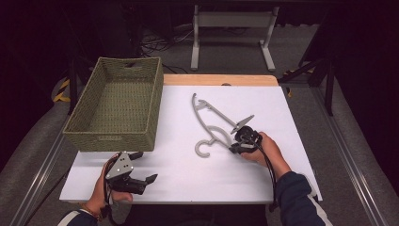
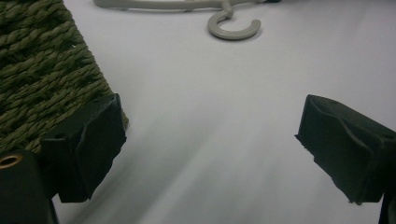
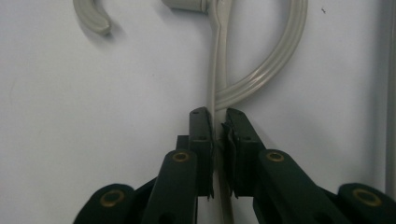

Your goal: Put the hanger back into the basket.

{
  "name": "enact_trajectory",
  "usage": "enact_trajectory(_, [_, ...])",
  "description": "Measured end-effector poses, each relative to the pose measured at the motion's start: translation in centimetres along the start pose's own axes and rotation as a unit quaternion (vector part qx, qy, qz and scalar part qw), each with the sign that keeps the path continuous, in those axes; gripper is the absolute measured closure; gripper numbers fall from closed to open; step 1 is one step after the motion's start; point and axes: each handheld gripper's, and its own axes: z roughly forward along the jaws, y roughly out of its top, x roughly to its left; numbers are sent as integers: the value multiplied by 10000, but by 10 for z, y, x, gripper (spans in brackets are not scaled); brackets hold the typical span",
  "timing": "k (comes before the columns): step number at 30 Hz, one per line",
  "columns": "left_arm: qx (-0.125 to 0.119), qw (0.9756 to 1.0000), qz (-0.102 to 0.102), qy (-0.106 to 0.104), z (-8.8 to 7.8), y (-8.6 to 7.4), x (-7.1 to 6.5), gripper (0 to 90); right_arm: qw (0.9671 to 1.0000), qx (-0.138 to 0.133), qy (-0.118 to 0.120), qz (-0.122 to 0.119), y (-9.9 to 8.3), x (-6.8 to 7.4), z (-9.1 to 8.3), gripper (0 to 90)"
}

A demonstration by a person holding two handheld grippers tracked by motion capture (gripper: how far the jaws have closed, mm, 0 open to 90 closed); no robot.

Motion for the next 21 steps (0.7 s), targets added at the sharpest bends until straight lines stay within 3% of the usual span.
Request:
enact_trajectory(5, [-29, 10000, -21, -17, 0, 1, 0, 90, 9996, -236, 131, 49, -1, 1, -2, 825])
enact_trajectory(12, [-70, 9998, -173, -112, 1, 2, 0, 113, 9968, -796, 76, 99, -2, 6, -14, 825])
enact_trajectory(14, [-79, 9998, -121, -129, 5, 5, -3, 122, 9918, -1255, 91, 204, -2, 7, -23, 825])
enact_trajectory(17, [-81, 9999, -53, -134, 9, 7, -5, 126, 9871, -1573, 108, 284, -2, 8, -30, 825])
enact_trajectory(20, [-101, 9998, -86, -144, 10, 10, -6, 134, 9793, -1995, 131, 320, -2, 10, -38, 825])
enact_trajectory(21, [-101, 9998, -86, -144, 10, 10, -6, 136, 9793, -1995, 131, 320, -2, 10, -38, 825])
